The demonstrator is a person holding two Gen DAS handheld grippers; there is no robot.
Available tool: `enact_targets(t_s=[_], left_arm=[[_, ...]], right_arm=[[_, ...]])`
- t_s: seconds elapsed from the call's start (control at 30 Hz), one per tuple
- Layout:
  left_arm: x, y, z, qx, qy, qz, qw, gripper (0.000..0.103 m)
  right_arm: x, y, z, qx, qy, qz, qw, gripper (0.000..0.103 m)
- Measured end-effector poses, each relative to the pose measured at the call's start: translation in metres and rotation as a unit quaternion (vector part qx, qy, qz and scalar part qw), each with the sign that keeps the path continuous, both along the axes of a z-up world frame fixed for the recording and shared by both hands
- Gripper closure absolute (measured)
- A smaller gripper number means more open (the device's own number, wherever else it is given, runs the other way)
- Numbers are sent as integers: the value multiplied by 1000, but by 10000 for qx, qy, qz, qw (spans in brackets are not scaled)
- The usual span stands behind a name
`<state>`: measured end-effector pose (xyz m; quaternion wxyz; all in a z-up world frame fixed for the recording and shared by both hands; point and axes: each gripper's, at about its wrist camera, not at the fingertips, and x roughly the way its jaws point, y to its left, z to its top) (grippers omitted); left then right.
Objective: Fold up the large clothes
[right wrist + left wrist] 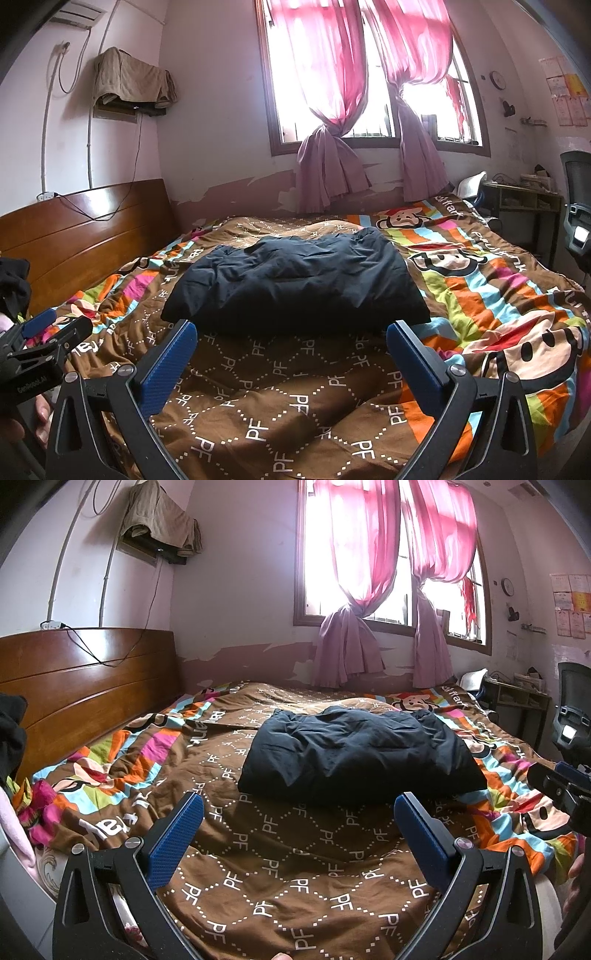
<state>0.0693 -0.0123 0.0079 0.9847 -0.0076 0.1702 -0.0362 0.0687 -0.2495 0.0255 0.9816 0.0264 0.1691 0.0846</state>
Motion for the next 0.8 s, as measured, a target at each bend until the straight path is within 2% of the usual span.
enact_targets(t_s=[0.53, 0.8], left_arm=[[0, -5, 2, 41, 31, 5, 10000, 2], [0, -8, -4, 328, -5, 507, 9982, 2]], right_arm=[[-2, 5, -3, 8, 57, -58, 10000, 0], [-1, 5, -3, 17, 70, -62, 10000, 0]])
